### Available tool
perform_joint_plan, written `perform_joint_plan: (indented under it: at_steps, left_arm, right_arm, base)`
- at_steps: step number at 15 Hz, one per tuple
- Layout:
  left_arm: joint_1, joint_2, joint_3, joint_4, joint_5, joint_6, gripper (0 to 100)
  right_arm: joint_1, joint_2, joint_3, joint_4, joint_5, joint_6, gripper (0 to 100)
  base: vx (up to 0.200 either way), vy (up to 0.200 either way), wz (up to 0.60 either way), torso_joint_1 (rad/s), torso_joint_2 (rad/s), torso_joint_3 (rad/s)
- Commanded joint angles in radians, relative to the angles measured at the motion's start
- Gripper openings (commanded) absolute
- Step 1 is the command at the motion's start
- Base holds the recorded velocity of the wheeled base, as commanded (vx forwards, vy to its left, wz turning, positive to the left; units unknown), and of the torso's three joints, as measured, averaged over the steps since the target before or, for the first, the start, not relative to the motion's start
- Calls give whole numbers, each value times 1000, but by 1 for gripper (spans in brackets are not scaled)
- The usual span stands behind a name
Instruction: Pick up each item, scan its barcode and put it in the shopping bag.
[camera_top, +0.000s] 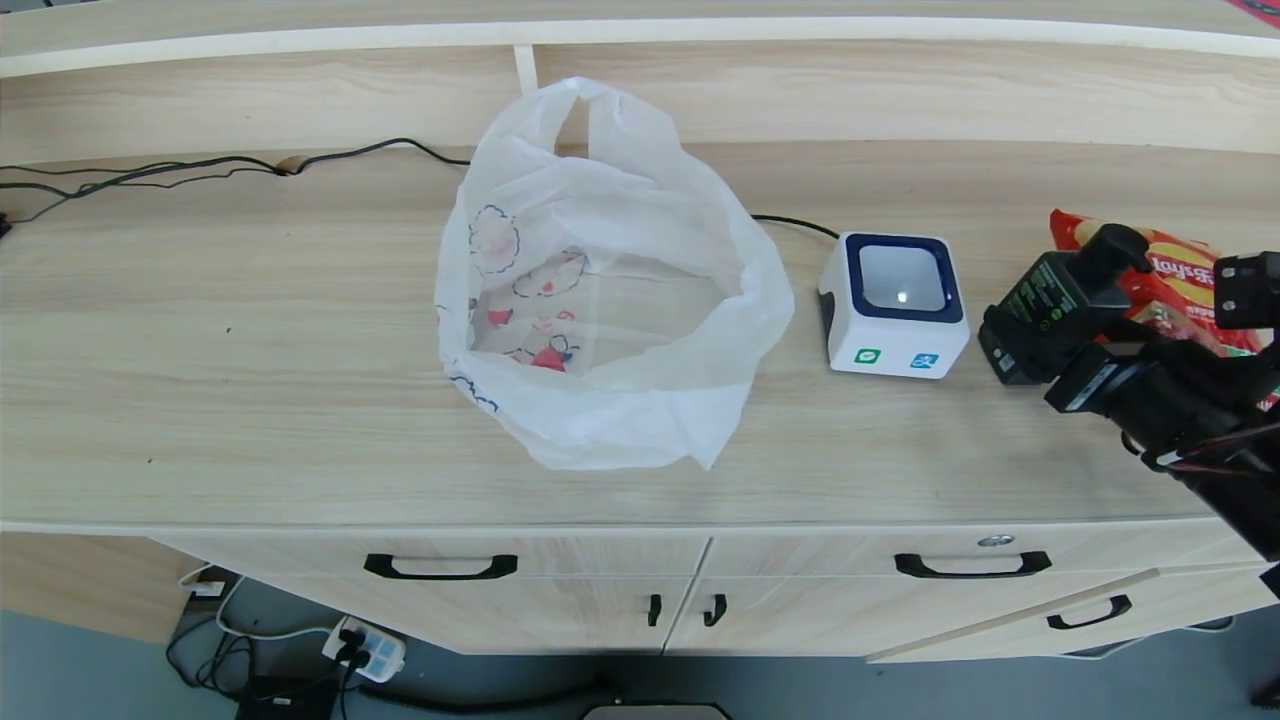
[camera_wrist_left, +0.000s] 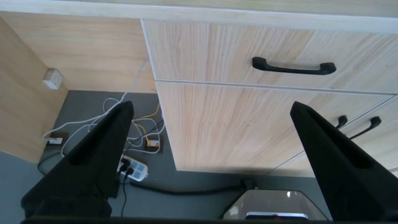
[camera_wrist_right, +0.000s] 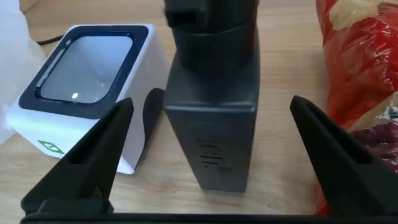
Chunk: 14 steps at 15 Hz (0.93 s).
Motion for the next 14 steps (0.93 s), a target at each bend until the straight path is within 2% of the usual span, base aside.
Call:
perform_joint_plan:
  at_steps: [1,6,7,14]
  left_arm:
    - [0,2,0,-1,0,-1,100]
    - [0,2,0,-3,0,-1,100]
    - [0,2,0,-3,0,-1,100]
    - [0,2,0,-1,0,-1,100]
  right_arm:
    - [-11,41,-31,-6,3,0,100]
    - [-13,85,-97,-7,1,-11,100]
    - [-13,91,-100,-7,0,-19,0]
    - [-6,74,-109,-9,0,-19,0]
  base:
    - [0,0,0,0,0,0]
    - [0,0,0,0,0,0]
    - [0,0,0,0,0,0]
    - [0,0,0,0,0,0]
